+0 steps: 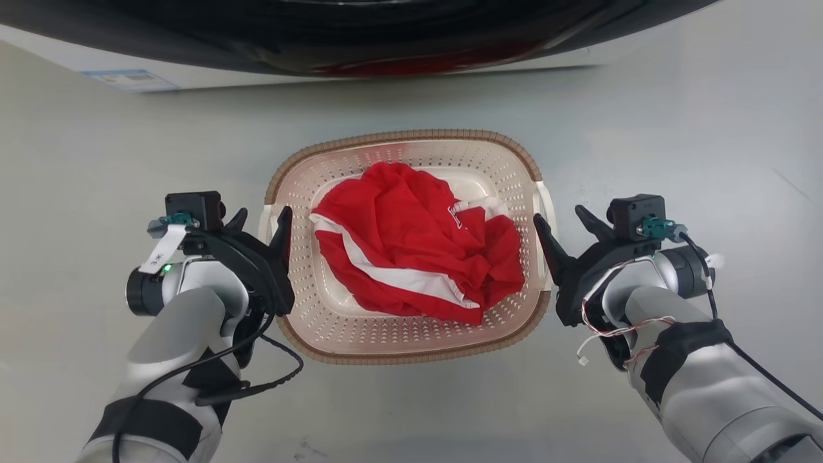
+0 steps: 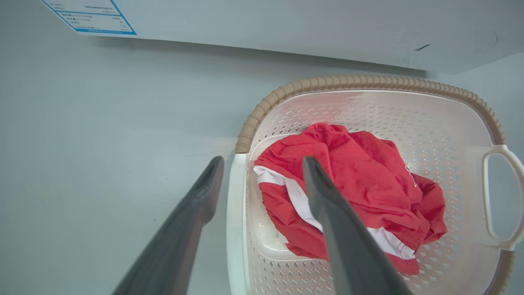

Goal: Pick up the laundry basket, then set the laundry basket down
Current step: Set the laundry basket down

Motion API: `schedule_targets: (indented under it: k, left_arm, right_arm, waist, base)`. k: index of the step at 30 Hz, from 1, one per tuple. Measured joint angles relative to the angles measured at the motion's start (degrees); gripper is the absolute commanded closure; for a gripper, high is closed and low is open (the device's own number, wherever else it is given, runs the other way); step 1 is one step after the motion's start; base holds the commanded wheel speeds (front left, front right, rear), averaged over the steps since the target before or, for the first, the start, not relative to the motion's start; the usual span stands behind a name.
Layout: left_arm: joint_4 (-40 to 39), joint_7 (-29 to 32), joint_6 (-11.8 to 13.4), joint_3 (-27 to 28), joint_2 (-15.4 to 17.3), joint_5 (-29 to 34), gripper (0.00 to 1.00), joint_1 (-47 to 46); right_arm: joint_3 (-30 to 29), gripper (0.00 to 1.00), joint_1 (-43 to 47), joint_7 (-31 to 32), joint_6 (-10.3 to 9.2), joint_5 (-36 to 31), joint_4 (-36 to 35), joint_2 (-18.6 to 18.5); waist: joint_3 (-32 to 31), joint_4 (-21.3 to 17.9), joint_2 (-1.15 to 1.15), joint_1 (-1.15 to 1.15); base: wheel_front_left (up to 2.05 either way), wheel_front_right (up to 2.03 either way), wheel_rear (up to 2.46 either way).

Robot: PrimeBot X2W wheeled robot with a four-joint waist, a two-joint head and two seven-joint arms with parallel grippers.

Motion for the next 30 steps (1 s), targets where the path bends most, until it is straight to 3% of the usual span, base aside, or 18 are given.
schedule_targets:
  k: [16, 30]
  left_arm:
    - [0.16, -4.61, -0.02, -1.24, 0.08, 1.58, 0.0, 7.21]
    - [-3.77, -5.6, -0.02, -0.85, 1.07, 2.19, 0.0, 12.11]
  right_arm:
    - [-2.47, 0.0, 7.2, -0.94, 0.44, 1.03, -2.14, -0.75]
    - [-8.29, 0.0, 13.05, -0.97, -0.29, 2.24, -9.64, -2.42]
  waist:
    - [-10.46, 0.13, 0.0, -0.01]
    - [-19.61, 0.32, 0.0, 0.0]
  base:
    - [0.0, 0.0, 0.0]
    - [0.0, 0.0, 0.0]
